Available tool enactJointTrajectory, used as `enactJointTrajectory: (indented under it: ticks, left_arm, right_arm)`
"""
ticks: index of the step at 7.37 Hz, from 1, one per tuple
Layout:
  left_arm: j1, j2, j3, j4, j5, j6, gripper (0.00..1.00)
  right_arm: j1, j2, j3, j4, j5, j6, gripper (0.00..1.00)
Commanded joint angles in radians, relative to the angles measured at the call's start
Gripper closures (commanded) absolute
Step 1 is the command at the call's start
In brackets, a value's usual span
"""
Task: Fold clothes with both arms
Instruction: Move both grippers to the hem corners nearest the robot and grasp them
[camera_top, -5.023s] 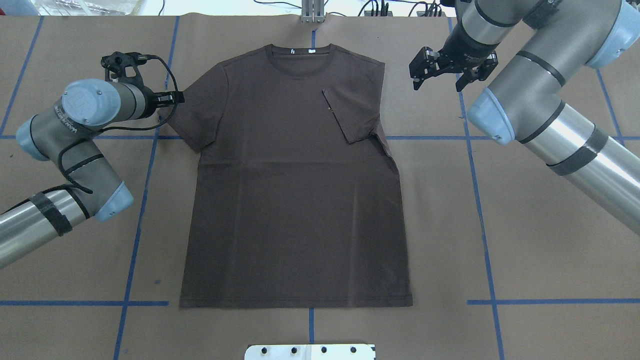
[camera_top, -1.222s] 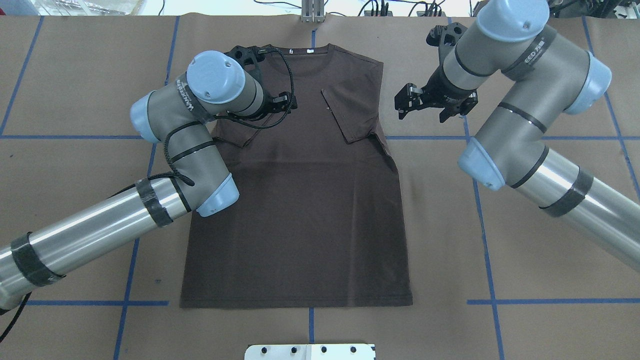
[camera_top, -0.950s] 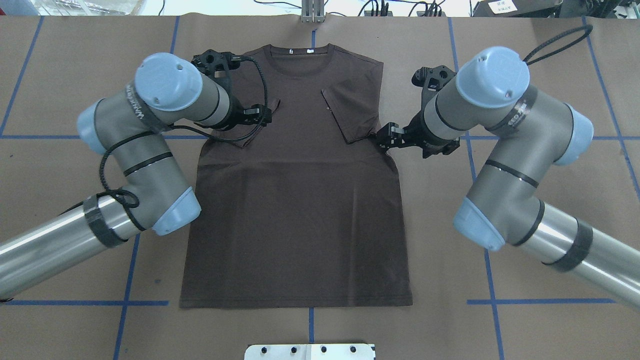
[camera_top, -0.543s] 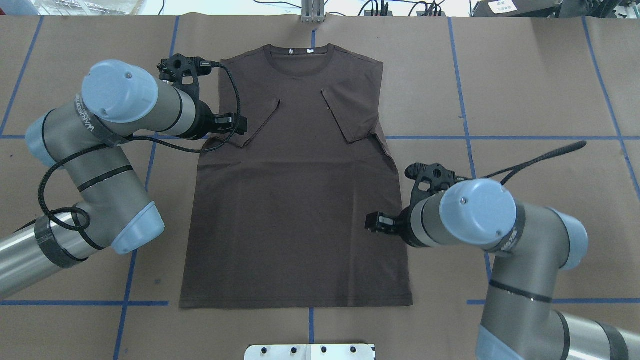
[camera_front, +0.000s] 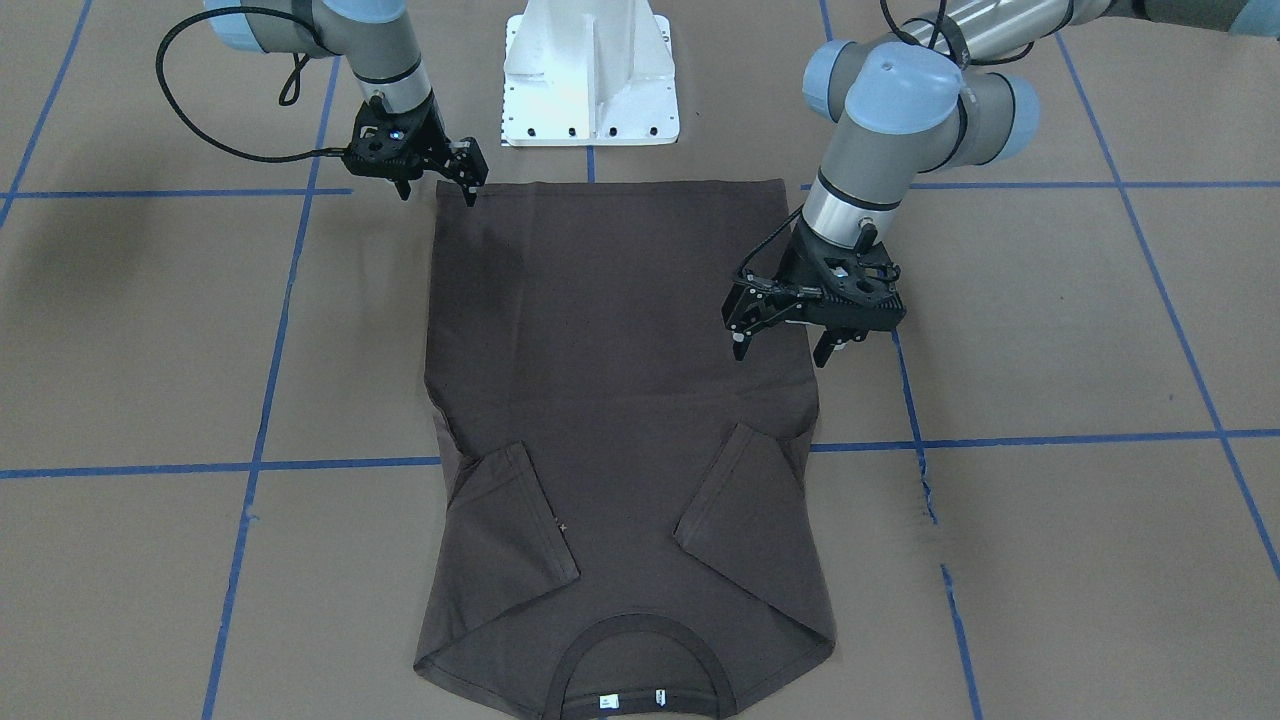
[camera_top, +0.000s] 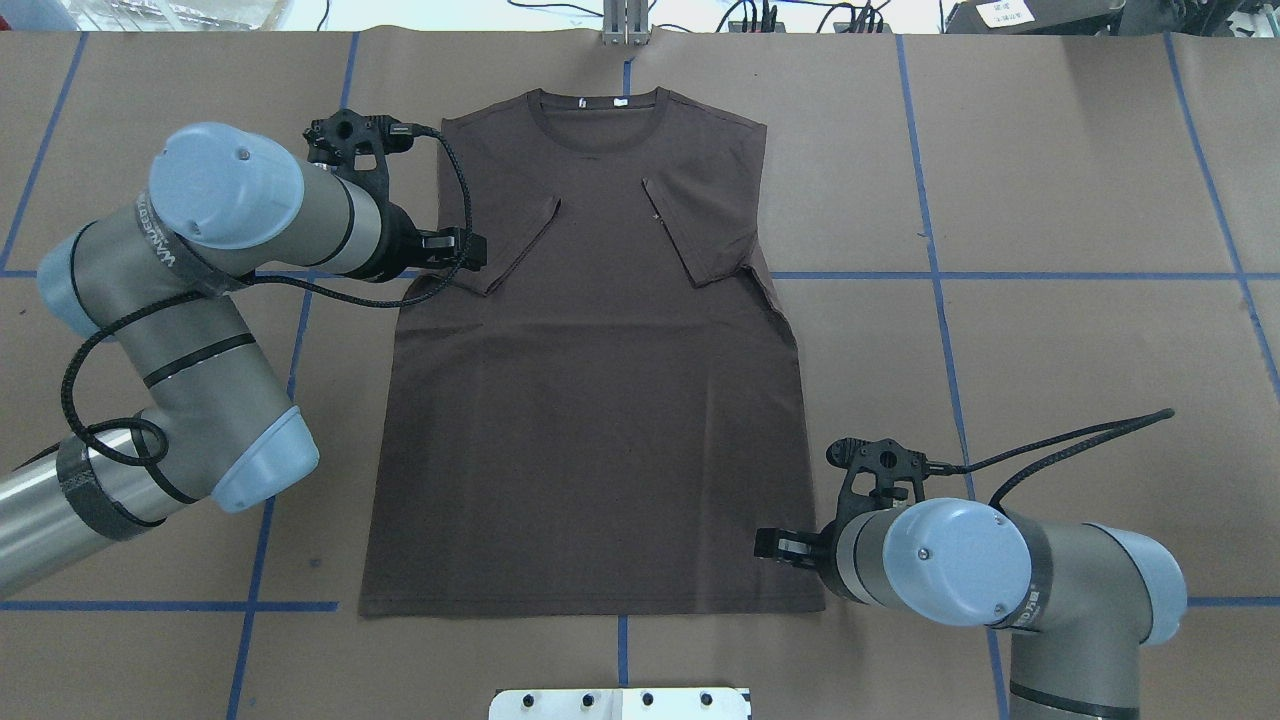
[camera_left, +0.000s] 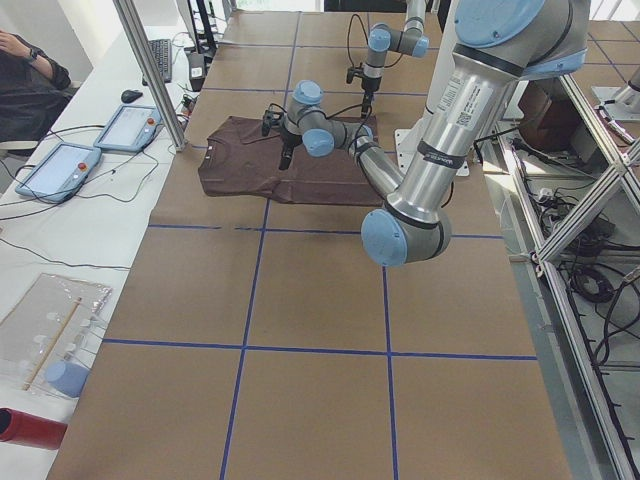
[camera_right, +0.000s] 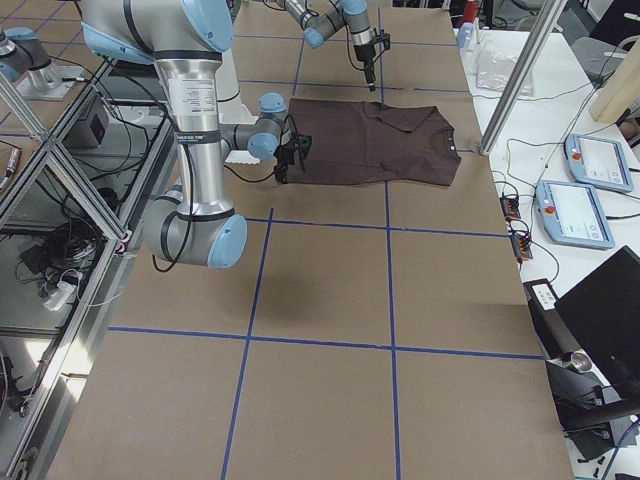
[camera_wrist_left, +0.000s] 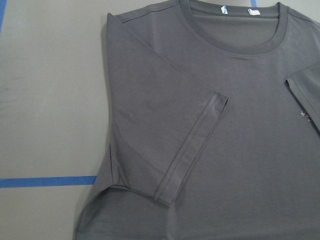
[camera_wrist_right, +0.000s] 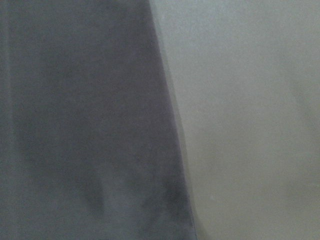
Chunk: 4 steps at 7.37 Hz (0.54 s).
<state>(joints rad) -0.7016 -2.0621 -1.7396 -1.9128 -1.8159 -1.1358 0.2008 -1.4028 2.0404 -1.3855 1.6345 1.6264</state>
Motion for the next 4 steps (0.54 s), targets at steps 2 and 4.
enactJointTrajectory:
  ticks: [2, 4]
  left_arm:
    - [-0.001, 0.0, -0.001, 0.0, 0.001, 0.001, 0.0]
    - [-0.001, 0.0, -0.003, 0.0, 0.003, 0.001, 0.0]
  right_arm:
    - [-0.043, -0.001, -0.006, -0.001, 0.001, 0.001, 0.02]
    - [-0.043, 0.005, -0.009, -0.001, 0.007, 0.001, 0.24]
